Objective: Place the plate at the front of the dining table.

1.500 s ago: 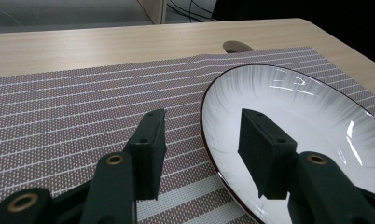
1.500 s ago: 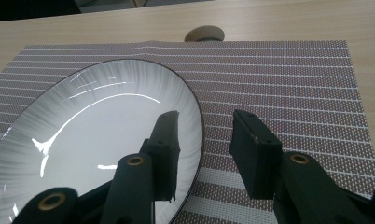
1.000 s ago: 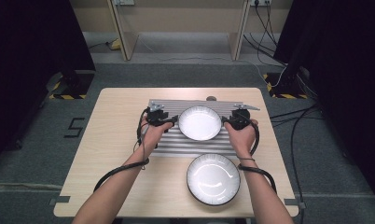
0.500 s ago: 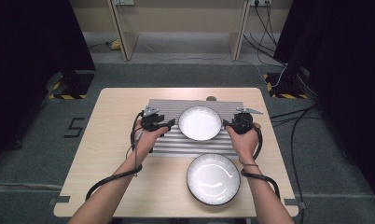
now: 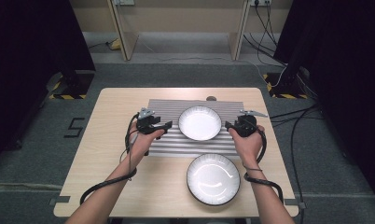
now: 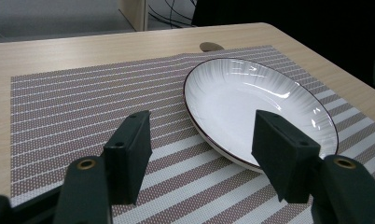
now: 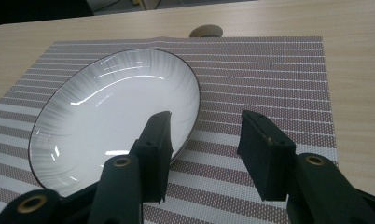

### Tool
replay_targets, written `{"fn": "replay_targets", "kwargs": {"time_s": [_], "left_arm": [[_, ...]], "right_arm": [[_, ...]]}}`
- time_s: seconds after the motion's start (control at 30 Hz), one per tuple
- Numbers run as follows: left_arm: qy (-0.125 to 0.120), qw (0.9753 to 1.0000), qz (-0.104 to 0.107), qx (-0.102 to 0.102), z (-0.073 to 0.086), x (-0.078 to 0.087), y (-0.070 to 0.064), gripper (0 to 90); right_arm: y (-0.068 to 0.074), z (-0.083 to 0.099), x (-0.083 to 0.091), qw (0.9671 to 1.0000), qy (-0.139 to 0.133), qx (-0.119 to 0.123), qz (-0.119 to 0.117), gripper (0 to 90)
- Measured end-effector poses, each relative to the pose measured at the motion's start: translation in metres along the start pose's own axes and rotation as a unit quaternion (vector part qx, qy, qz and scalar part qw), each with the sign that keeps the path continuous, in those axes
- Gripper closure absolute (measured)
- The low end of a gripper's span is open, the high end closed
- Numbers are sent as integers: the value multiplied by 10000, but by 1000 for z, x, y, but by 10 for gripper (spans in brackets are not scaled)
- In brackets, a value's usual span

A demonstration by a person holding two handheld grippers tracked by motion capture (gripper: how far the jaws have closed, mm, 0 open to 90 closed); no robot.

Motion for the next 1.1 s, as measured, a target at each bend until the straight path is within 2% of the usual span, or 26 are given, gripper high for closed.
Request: {"fn": "replay_targets", "kwargs": {"time_s": [0.33,0.67,0.9,1.1], "left_arm": [[-85,9999,71,20,4,13,-2,366],[-120,9999,84,-63,11,22,-2,366],[-111,9997,157,-142,13,29,-5,366],[-121,9998,118,-140,20,34,-3,365]], "right_arm": [[0,8,9,10000,-25,-64,-44,535],[-4,11,20,10000,-39,-51,-21,532],[-8,17,28,9999,-27,-126,-47,527],[-10,25,33,9999,-16,-152,-29,526]]}}
Point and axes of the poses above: each handheld gripper's, and its own axes: x roughly backward along the jaws, z roughly out of its underside, y roughly to its left, the point moved 3 cm from there along -x, roughly forward along the jaws
